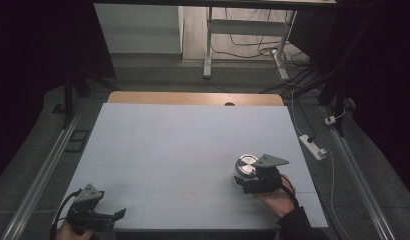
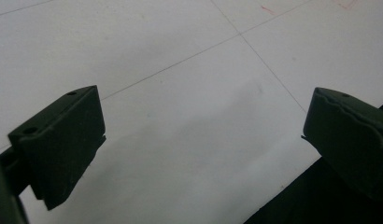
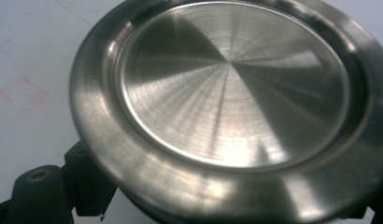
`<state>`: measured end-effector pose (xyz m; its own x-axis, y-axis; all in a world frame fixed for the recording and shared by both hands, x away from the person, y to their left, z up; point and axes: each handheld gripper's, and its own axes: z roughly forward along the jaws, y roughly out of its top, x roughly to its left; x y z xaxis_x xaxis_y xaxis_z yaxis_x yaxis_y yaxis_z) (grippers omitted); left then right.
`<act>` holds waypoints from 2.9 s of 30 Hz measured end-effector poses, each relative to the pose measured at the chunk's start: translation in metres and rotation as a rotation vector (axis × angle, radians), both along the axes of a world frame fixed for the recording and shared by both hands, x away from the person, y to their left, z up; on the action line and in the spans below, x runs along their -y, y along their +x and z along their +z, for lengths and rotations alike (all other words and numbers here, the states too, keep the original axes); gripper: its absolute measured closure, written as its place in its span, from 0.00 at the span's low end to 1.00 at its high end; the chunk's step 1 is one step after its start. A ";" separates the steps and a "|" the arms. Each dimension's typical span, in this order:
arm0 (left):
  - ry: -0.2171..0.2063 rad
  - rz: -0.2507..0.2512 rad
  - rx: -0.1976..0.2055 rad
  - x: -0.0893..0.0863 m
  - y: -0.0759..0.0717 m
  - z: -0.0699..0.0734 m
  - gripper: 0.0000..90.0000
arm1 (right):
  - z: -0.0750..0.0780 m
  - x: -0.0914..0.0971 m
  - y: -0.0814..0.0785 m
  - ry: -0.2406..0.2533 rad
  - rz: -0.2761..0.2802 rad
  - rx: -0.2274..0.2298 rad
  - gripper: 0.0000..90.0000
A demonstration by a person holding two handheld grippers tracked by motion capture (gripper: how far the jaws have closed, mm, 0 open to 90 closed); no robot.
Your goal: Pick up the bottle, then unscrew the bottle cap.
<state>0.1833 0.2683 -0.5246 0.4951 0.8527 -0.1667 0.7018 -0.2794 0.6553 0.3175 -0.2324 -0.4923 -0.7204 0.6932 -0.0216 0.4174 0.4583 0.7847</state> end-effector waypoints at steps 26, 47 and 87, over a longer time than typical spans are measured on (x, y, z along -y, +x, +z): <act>-0.002 0.002 -0.007 -0.001 0.001 0.000 0.00 | 0.016 -0.056 -0.001 0.038 0.163 -0.007 0.16; 0.004 0.001 -0.010 0.000 0.001 -0.001 0.00 | 0.014 -0.104 -0.001 0.034 0.261 -0.029 0.16; -0.077 -0.098 0.042 0.013 0.012 0.009 0.00 | 0.013 -0.137 -0.004 0.016 0.337 -0.016 0.16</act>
<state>0.1958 0.2556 -0.5161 0.5832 0.7855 -0.2073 0.6454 -0.2931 0.7053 0.3132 -0.0951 -0.4792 -0.9092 0.4164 0.0000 0.2566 0.5602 0.7876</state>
